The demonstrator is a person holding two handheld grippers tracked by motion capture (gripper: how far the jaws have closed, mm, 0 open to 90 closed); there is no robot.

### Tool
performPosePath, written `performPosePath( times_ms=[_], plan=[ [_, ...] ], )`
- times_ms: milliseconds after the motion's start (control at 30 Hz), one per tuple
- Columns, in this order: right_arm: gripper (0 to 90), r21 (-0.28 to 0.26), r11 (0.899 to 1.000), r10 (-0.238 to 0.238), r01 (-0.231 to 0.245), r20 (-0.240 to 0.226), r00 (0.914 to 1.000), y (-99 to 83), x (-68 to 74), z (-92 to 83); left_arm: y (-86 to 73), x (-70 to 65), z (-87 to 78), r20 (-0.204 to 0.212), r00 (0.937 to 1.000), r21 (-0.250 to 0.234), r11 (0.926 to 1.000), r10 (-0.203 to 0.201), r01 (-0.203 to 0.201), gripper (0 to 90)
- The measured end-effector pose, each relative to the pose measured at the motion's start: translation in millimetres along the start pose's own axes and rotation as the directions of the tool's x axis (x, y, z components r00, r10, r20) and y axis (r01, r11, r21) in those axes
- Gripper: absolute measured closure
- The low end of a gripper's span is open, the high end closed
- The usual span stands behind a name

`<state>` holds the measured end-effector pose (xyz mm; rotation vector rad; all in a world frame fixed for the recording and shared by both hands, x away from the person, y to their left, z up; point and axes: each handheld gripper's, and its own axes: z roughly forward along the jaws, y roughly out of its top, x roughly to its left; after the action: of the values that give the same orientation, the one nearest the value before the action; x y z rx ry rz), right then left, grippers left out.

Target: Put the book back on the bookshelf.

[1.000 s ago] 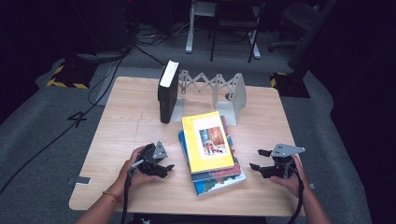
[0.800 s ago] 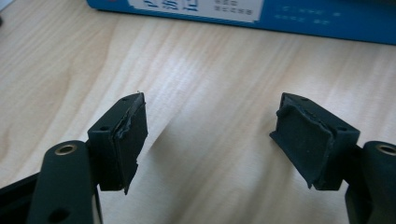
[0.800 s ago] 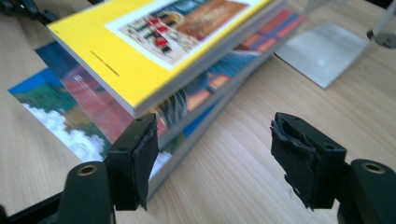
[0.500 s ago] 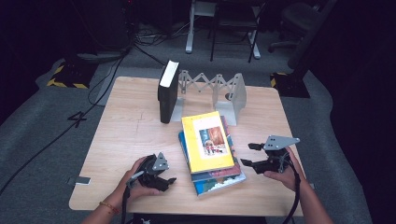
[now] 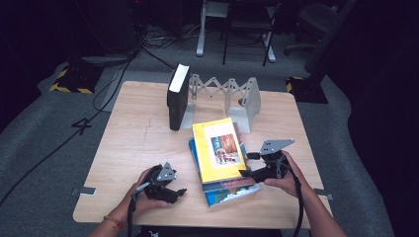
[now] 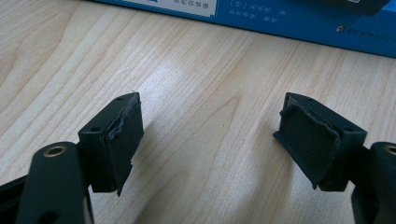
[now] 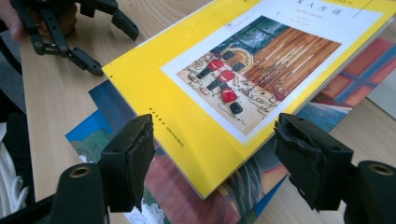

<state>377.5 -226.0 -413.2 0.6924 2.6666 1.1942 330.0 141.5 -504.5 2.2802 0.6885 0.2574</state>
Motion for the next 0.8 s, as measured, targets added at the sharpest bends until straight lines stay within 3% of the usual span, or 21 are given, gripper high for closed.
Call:
performPosePath(
  times_ms=[200, 300, 333, 433, 533, 667, 800],
  plan=[
    [27.2, 0.066, 0.998, 0.017, -0.018, 0.005, 0.9998, 2.3, -3.2, 13.7, 2.1, -2.5, 2.2, -0.019, 0.9997, 0.003, 0.9999, -0.016, 0.016, 20.5],
    [24.2, 0.145, 0.989, 0.033, -0.035, 0.015, 0.9993, 1.8, -5.9, 27.1, 4.0, -2.6, 4.1, -0.027, 0.9994, 0.005, 0.9998, -0.02, 0.02, 19.0],
    [22.5, 0.144, 0.989, 0.045, -0.046, 0.006, 0.999, 1.6, -7.4, 29.7, 4.2, -2.3, 4.3, -0.027, 0.9995, 0.005, 0.9998, -0.019, 0.019, 18.7],
    [28.8, 0.134, 0.989, 0.053, -0.056, 0.022, 0.9983, 3.8, -9.9, 28.9, 4.7, -1.5, 4.9, -0.022, 0.9996, 0.006, 0.9998, -0.018, 0.018, 18.3],
    [24.9, 0.143, 0.987, 0.071, -0.074, 0.022, 0.9972, 3.7, -13.3, 30.4, 5.1, -0.7, 5.1, -0.017, 0.9998, 0.008, 0.9999, -0.013, 0.014, 17.9],
    [20.6, 0.158, 0.982, 0.109, -0.105, -0.02, 0.9938, 4.8, -21.7, 36.1, 6.5, 0.9, 6.1, -0.014, 0.9999, 0.013, 0.9999, -0.007, 0.007, 17.1],
    [15.9, 0.173, 0.981, 0.1, -0.092, -0.038, 0.9943, 11.0, -25.7, 44.0, 11.1, 5.1, 8.0, -0.042, 0.9986, 0.028, 0.9991, -0.031, 0.032, 16.5]
  ],
)
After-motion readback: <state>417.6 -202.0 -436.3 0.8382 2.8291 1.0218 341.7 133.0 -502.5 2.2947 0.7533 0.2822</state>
